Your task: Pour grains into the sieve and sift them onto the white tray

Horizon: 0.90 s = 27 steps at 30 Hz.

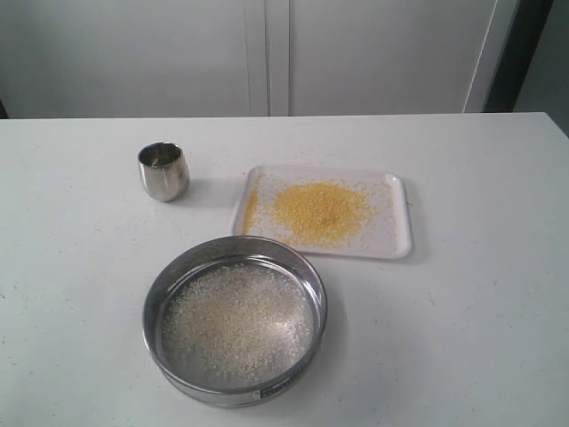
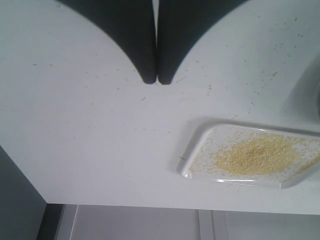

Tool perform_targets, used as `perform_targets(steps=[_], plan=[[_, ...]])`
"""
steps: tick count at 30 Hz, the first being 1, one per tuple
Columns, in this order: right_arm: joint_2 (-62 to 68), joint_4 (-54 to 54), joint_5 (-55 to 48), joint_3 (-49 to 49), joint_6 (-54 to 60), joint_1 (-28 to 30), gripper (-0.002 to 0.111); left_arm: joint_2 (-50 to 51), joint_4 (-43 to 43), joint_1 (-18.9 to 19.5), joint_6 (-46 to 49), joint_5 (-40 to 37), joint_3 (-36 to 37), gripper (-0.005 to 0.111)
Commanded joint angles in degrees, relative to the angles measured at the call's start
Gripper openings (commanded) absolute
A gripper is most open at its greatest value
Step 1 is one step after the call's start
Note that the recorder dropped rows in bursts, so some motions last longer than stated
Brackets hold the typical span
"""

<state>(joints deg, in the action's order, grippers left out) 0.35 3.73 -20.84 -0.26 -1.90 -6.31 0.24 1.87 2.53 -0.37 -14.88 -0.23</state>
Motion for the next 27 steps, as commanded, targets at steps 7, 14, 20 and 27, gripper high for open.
perform_targets(steps=[7,14,20,27], plan=[[-0.4,0.3,0.9,0.3,0.4,0.6,0.0,-0.2,0.4,0.1,0.4,0.3,0.2,0.0],[-0.4,0.3,0.9,0.3,0.4,0.6,0.0,-0.2,0.4,0.1,0.4,0.3,0.2,0.0],[-0.4,0.3,0.9,0.3,-0.5,0.6,0.0,-0.2,0.4,0.1,0.4,0.3,0.2,0.0],[-0.4,0.3,0.9,0.3,-0.5,0.6,0.0,-0.2,0.4,0.1,0.4,0.3,0.2,0.0]])
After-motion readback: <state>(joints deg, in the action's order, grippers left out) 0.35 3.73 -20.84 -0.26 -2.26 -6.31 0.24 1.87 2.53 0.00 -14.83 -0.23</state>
